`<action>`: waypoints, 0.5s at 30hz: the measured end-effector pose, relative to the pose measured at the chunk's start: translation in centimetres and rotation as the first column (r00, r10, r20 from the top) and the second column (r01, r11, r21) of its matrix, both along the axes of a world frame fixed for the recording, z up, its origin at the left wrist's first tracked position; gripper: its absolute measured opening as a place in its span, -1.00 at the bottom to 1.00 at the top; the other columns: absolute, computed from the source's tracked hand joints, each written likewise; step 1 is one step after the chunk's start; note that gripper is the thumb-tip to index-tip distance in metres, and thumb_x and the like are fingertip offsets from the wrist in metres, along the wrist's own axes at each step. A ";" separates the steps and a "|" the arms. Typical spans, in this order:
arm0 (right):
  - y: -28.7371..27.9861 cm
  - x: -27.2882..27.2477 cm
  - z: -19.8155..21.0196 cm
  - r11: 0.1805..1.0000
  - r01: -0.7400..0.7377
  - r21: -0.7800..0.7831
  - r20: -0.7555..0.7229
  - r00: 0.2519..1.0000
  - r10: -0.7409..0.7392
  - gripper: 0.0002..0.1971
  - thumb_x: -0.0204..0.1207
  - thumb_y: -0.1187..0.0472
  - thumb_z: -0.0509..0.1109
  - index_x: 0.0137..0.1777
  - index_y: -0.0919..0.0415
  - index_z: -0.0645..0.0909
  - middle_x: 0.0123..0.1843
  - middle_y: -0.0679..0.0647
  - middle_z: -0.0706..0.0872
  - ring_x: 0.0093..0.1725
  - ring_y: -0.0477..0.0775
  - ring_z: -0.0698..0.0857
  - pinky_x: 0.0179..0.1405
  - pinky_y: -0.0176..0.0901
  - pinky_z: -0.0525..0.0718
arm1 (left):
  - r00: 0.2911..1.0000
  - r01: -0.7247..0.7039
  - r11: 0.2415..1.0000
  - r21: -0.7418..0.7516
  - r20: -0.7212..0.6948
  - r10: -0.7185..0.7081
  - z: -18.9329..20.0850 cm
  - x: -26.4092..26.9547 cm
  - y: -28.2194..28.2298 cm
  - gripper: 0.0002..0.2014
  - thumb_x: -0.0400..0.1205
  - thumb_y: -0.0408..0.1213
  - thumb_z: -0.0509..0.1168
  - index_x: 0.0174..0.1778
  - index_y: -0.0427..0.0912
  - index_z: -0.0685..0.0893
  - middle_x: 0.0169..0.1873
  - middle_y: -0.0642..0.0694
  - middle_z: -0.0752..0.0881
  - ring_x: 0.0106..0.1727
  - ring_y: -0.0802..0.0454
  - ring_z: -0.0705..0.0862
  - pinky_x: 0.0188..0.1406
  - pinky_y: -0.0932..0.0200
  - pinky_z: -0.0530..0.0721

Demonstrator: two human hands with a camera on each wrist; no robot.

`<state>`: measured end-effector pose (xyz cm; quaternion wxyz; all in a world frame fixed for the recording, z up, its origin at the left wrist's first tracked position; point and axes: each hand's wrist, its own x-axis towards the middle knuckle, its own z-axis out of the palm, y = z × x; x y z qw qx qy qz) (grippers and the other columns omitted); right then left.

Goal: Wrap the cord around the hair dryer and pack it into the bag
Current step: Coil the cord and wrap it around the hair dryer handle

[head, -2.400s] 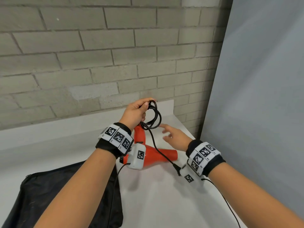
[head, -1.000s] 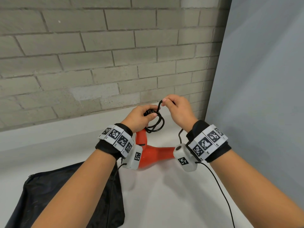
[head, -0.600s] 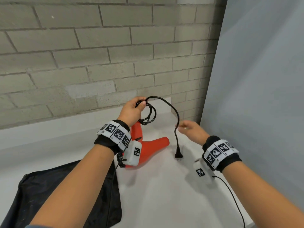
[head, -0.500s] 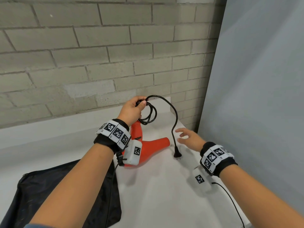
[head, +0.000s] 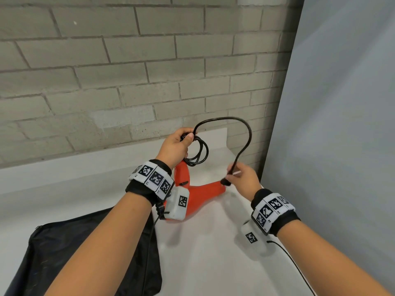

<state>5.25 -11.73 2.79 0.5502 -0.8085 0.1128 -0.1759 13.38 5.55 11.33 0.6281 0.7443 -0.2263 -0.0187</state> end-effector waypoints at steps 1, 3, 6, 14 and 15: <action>0.7 -0.1 1.3 0.999 0.002 0.047 0.116 0.993 -0.008 -0.70 0.42 0.52 0.35 -0.25 0.05 0.51 -0.22 -0.01 0.61 -0.12 0.09 0.65 -0.15 -0.38 0.57 | 1.000 0.001 1.000 -0.007 -0.001 -0.001 0.0 0.0 0.0 -0.84 0.67 -0.34 0.12 0.03 -0.08 0.58 -0.35 0.00 0.50 -0.61 0.25 0.37 -0.49 0.24 0.42; 2.2 -0.6 3.6 0.990 -0.033 0.140 0.334 0.942 -0.016 -0.66 0.41 0.55 0.36 -0.24 0.03 0.50 -0.20 -0.03 0.64 -0.13 -0.08 0.66 -0.04 -0.37 0.63 | 1.000 -0.002 1.000 -0.002 0.008 0.003 0.1 0.0 -0.1 -0.82 0.67 -0.33 0.12 0.09 -0.14 0.59 -0.38 0.02 0.47 -0.49 0.16 0.37 -0.50 0.27 0.43; 3.9 -0.9 5.4 0.980 -0.084 0.179 0.473 0.881 -0.011 -0.63 0.40 0.56 0.37 -0.22 0.00 0.54 -0.17 -0.03 0.69 -0.12 -0.12 0.71 0.10 -0.23 0.69 | 0.999 -0.032 0.999 0.016 0.016 0.032 0.3 0.0 0.0 -0.78 0.68 -0.29 0.11 0.18 -0.18 0.58 -0.35 0.07 0.50 -0.49 0.11 0.40 -0.59 0.42 0.45; 5.7 -0.3 6.3 0.980 -0.067 0.190 0.510 0.859 -0.040 -0.68 0.34 0.51 0.47 -0.27 0.07 0.49 -0.25 -0.02 0.65 -0.23 -0.30 0.70 -0.17 -0.43 0.68 | 1.000 -0.019 1.000 0.012 0.013 0.019 0.2 0.5 0.8 -0.80 0.68 -0.27 0.11 0.13 -0.17 0.59 -0.30 0.09 0.59 -0.49 0.18 0.47 -0.48 0.39 0.51; 6.0 0.2 6.4 0.984 -0.053 0.168 0.495 0.868 -0.038 -0.69 0.32 0.48 0.50 -0.29 0.06 0.50 -0.27 -0.04 0.66 -0.23 -0.27 0.70 -0.15 -0.40 0.68 | 1.000 -0.008 1.000 0.021 0.024 0.008 0.2 0.4 0.7 -0.82 0.68 -0.27 0.10 0.09 -0.15 0.59 -0.29 0.10 0.60 -0.41 0.22 0.50 -0.37 0.33 0.52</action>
